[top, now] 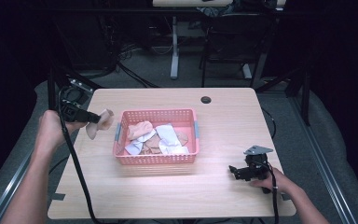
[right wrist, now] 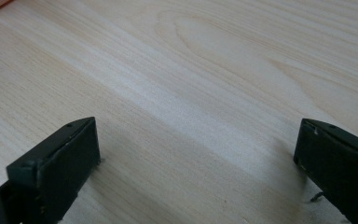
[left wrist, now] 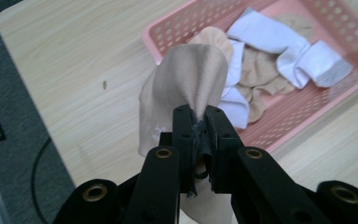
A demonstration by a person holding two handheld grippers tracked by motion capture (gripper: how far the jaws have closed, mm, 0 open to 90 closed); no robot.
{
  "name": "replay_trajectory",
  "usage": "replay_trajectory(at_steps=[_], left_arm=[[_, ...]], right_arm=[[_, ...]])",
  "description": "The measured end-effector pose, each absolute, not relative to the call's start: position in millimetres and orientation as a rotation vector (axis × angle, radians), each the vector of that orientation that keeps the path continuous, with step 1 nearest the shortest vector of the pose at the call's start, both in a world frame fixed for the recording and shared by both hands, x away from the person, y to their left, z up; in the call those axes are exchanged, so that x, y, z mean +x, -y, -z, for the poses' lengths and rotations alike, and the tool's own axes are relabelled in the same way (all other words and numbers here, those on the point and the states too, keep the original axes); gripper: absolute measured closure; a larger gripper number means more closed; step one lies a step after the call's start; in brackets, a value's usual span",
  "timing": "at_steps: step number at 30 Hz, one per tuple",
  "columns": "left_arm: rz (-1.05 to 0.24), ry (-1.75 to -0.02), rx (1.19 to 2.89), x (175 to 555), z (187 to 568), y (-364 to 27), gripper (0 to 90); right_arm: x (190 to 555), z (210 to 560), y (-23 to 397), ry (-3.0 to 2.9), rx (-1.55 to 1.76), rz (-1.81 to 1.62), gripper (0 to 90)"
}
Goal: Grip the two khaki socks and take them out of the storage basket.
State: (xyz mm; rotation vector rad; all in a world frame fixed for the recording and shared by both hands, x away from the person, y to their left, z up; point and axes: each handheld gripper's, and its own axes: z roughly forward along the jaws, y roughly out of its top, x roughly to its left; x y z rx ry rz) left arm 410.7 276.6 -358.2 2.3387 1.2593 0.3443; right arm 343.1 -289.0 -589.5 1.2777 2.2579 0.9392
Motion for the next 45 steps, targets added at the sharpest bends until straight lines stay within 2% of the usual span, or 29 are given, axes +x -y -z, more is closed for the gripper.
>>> replay_trajectory(at_steps=[10, 21, 43, 45], left_arm=[[-0.357, -1.364, 2.270, 405.7, 367.2, -309.4, 83.6], [-0.312, -1.500, 2.244, 407.7, 412.3, -335.9, 83.7], [-0.186, -1.637, 2.321, 434.9, 513.7, -328.5, 83.5], [-0.169, -1.658, 2.274, 435.3, 525.5, -330.9, 83.4]], right_arm=[[343.1, 589.4, 289.2, -2.261, 1.279, -0.939, 0.0], [343.6, 590.0, 288.8, -2.258, 1.276, -0.946, 0.0], [343.8, 589.7, 288.3, -2.267, 1.273, -0.947, 0.0], [344.0, 589.9, 288.1, -2.265, 1.275, -0.949, 0.0]])
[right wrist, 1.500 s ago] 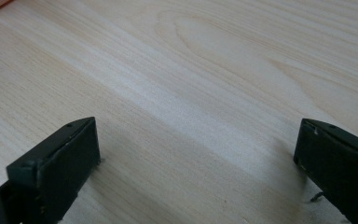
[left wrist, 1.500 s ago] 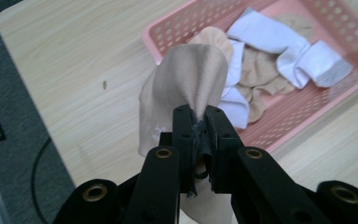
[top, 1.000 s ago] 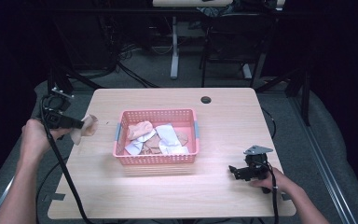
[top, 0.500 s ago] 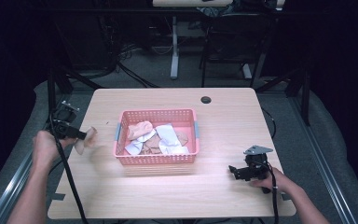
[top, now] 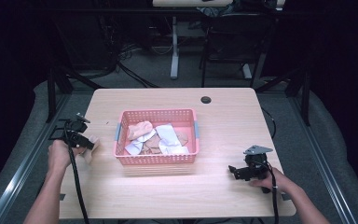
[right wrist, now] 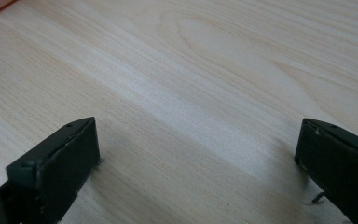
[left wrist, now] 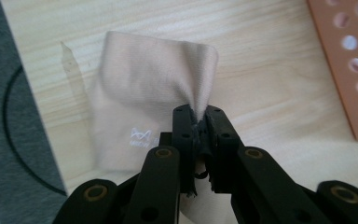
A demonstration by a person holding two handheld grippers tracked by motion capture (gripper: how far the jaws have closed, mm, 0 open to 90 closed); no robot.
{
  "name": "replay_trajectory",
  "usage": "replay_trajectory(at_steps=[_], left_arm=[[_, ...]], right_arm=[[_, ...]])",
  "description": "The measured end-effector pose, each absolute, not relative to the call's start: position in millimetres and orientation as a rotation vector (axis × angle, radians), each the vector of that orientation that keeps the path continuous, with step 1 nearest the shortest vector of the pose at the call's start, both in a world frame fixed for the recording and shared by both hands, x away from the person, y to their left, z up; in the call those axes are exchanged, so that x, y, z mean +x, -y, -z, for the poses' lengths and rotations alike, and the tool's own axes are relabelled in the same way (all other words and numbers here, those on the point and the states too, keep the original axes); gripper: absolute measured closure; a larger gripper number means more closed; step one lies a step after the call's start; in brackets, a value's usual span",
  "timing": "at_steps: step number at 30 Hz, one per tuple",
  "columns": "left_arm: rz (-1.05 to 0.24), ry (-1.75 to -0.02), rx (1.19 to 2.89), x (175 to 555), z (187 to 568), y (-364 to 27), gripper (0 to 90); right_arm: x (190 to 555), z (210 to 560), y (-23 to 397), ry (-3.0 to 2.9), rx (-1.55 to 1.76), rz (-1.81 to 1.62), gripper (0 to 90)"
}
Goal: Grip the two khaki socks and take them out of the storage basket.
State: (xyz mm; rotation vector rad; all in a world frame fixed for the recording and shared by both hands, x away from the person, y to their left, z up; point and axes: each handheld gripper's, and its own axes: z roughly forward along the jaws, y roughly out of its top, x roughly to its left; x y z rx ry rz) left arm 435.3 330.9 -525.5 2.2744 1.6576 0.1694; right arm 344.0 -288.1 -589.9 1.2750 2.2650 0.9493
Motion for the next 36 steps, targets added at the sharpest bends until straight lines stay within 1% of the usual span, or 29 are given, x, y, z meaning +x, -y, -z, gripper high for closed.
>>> replay_trajectory(at_steps=[2, 3, 5, 6, 7, 11, 12, 15, 16, 17, 18, 21, 22, 23, 26, 30, 36], left_arm=[[-0.123, -1.664, 2.286, 432.9, 537.0, -330.9, 82.5], [-0.120, -1.664, 2.277, 431.8, 541.3, -331.9, 81.3], [-0.101, -1.660, 2.240, 432.0, 543.8, -337.2, 77.6], [-0.096, -1.665, 2.222, 432.3, 544.0, -339.0, 74.3], [-0.096, -1.665, 2.222, 432.3, 544.0, -339.0, 66.7], [-0.126, -1.635, 2.239, 428.3, 535.0, -333.1, 45.1], [-0.157, -1.622, 2.236, 427.0, 527.5, -331.7, 40.2], [-0.166, -1.614, 2.211, 424.8, 520.3, -331.1, 30.4], [-0.184, -1.597, 2.222, 422.3, 512.4, -327.4, 27.8], [-0.184, -1.597, 2.222, 422.3, 512.4, -327.4, 25.9], [-0.216, -1.575, 2.222, 419.3, 502.3, -323.2, 23.3], [-0.226, -1.544, 2.225, 418.1, 491.6, -320.2, 18.7], [-0.246, -1.536, 2.225, 419.4, 482.0, -317.5, 16.5], [-0.246, -1.536, 2.225, 419.4, 482.0, -317.5, 15.4], [-0.251, -1.504, 2.267, 420.2, 469.3, -307.5, 13.9], [-0.266, -1.459, 2.243, 419.2, 455.5, -301.3, 10.3], [-0.285, -1.425, 2.272, 420.8, 440.4, -293.1, 4.5]], right_arm=[[343.6, 589.8, 287.7, -2.261, 1.274, -0.948, 0.0], [343.8, 589.8, 287.8, -2.265, 1.273, -0.948, 0.0], [343.9, 589.8, 287.8, -2.265, 1.275, -0.949, 0.0], [344.1, 589.9, 287.8, -2.266, 1.275, -0.950, 0.0], [344.1, 589.9, 287.8, -2.266, 1.275, -0.950, 0.0], [343.9, 589.7, 287.8, -2.266, 1.273, -0.947, 0.0], [344.0, 589.7, 287.9, -2.267, 1.273, -0.946, 0.0], [343.2, 589.9, 287.2, -2.256, 1.279, -0.947, 0.0], [343.1, 589.9, 287.1, -2.254, 1.279, -0.948, 0.0], [343.2, 589.8, 287.4, -2.259, 1.280, -0.946, 0.0], [343.3, 589.8, 287.4, -2.258, 1.282, -0.947, 0.0], [343.3, 589.8, 287.4, -2.258, 1.282, -0.947, 0.0], [343.6, 589.8, 287.5, -2.260, 1.279, -0.948, 0.0], [343.5, 589.9, 287.5, -2.260, 1.279, -0.948, 0.0], [343.2, 589.9, 287.1, -2.256, 1.278, -0.948, 0.0], [343.5, 589.8, 287.5, -2.261, 1.278, -0.948, 0.0], [343.4, 589.9, 287.3, -2.259, 1.278, -0.949, 0.0]])
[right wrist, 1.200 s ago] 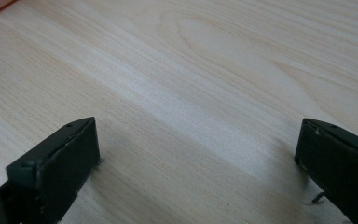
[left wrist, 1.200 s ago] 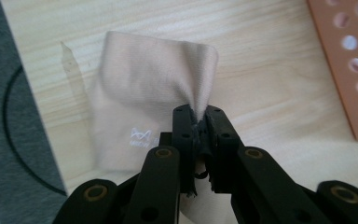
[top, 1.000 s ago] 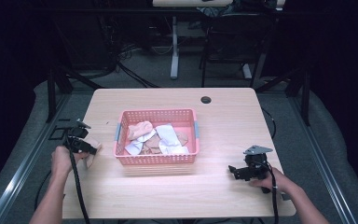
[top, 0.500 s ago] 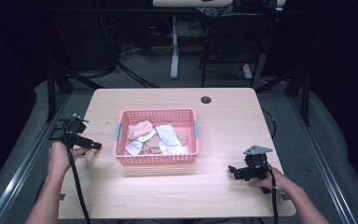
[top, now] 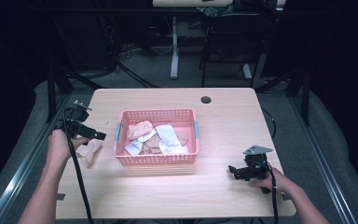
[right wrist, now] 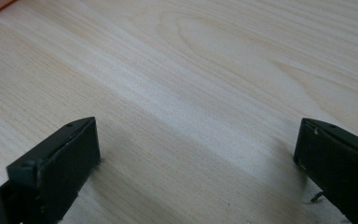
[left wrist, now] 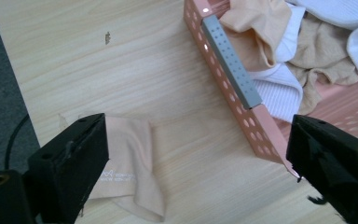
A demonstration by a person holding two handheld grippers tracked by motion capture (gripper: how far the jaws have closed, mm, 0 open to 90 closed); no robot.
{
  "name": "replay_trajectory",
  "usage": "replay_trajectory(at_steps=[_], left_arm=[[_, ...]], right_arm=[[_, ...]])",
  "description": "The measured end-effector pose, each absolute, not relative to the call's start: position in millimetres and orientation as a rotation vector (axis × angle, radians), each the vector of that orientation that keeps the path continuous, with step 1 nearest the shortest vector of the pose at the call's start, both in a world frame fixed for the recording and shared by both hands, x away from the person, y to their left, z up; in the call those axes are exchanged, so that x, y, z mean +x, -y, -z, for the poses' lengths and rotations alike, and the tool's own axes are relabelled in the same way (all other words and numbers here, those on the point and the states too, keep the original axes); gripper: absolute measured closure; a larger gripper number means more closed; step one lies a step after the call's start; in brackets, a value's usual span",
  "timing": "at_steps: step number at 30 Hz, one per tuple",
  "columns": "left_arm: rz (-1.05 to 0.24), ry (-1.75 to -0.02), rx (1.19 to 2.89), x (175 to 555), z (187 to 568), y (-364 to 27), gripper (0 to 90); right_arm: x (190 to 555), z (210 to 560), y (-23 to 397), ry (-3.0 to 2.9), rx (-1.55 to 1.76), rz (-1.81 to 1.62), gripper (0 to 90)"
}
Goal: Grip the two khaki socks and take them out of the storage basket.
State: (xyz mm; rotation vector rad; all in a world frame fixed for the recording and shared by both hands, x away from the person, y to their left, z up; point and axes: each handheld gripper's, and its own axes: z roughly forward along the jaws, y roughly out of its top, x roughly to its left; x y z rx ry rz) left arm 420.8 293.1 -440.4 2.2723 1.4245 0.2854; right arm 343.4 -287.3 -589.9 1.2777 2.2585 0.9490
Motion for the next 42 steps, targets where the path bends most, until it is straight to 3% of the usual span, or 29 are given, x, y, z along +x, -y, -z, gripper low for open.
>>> replay_trajectory(at_steps=[3, 16, 25, 42], left_arm=[[-0.314, -1.391, 2.259, 420.7, 429.4, -287.4, 0.0], [-0.336, -1.215, 2.351, 439.8, 408.5, -228.9, 2.9], [-0.272, -1.109, 2.430, 459.6, 426.0, -187.6, 11.3], [-0.215, -1.157, 2.513, 484.0, 472.5, -172.1, 30.3]], right_arm=[[343.5, 589.9, 287.4, -2.259, 1.278, -0.951, 0.0], [343.7, 589.8, 287.5, -2.265, 1.275, -0.950, 0.0], [343.8, 589.9, 287.6, -2.263, 1.275, -0.952, 0.0], [343.9, 589.8, 287.7, -2.267, 1.273, -0.950, 0.0]])
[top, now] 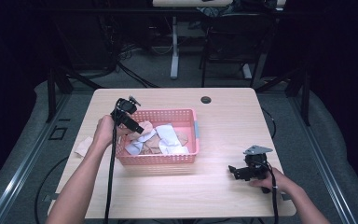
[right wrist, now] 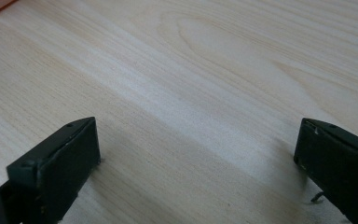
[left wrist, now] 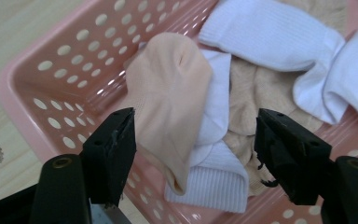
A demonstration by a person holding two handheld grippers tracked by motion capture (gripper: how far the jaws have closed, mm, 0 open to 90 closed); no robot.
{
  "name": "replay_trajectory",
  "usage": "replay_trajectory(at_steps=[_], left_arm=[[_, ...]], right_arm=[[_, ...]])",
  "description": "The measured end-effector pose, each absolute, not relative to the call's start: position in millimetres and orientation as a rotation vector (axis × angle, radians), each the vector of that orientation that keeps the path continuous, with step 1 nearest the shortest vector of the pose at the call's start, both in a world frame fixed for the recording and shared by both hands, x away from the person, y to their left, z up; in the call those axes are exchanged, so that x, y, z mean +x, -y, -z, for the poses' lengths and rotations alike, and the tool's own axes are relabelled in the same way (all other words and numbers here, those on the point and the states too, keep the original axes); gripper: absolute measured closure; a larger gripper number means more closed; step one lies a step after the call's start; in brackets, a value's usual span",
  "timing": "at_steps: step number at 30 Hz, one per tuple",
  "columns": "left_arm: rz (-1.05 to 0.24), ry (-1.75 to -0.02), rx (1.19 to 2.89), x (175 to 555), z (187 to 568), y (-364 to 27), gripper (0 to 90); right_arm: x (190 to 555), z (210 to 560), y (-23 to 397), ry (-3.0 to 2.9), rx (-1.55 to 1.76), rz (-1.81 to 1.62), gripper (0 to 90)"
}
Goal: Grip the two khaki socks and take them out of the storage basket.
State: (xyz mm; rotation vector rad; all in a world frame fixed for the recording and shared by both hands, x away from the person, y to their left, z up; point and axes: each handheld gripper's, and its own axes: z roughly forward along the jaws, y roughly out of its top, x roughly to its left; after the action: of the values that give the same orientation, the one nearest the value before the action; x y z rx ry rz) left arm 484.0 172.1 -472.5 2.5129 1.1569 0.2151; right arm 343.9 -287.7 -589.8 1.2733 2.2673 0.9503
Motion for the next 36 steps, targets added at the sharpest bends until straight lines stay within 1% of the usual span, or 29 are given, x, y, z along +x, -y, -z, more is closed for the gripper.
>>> replay_trajectory(at_steps=[5, 15, 19, 22, 27, 28, 29, 31, 33, 36], left_arm=[[-0.210, -1.233, 2.530, 489.3, 487.0, -173.3, 33.8], [-0.197, -1.284, 2.559, 493.1, 499.9, -169.0, 38.9], [-0.209, -1.335, 2.572, 496.3, 507.7, -169.5, 41.2], [-0.201, -1.352, 2.566, 497.4, 511.3, -171.7, 46.7], [-0.195, -1.363, 2.544, 497.0, 515.4, -176.3, 65.9], [-0.198, -1.361, 2.537, 496.8, 514.5, -177.4, 65.9], [-0.196, -1.354, 2.538, 496.2, 513.5, -178.0, 74.0], [-0.195, -1.348, 2.538, 495.7, 513.2, -177.8, 79.9], [-0.199, -1.329, 2.541, 494.9, 509.5, -178.7, 83.1], [-0.191, -1.317, 2.526, 493.5, 504.0, -181.1, 84.0]], right_arm=[[343.9, 589.8, 287.7, -2.267, 1.272, -0.952, 0.0], [343.8, 589.8, 287.7, -2.267, 1.272, -0.951, 0.0], [343.9, 589.9, 287.7, -2.267, 1.272, -0.952, 0.0], [343.9, 589.9, 287.7, -2.266, 1.271, -0.952, 0.0], [343.9, 589.9, 287.7, -2.267, 1.271, -0.952, 0.0], [343.8, 589.9, 287.7, -2.266, 1.272, -0.952, 0.0], [343.9, 589.9, 287.7, -2.266, 1.272, -0.952, 0.0], [343.9, 589.9, 287.7, -2.266, 1.272, -0.952, 0.0], [343.8, 589.9, 287.7, -2.266, 1.272, -0.952, 0.0], [343.6, 589.9, 287.5, -2.263, 1.274, -0.951, 0.0]])
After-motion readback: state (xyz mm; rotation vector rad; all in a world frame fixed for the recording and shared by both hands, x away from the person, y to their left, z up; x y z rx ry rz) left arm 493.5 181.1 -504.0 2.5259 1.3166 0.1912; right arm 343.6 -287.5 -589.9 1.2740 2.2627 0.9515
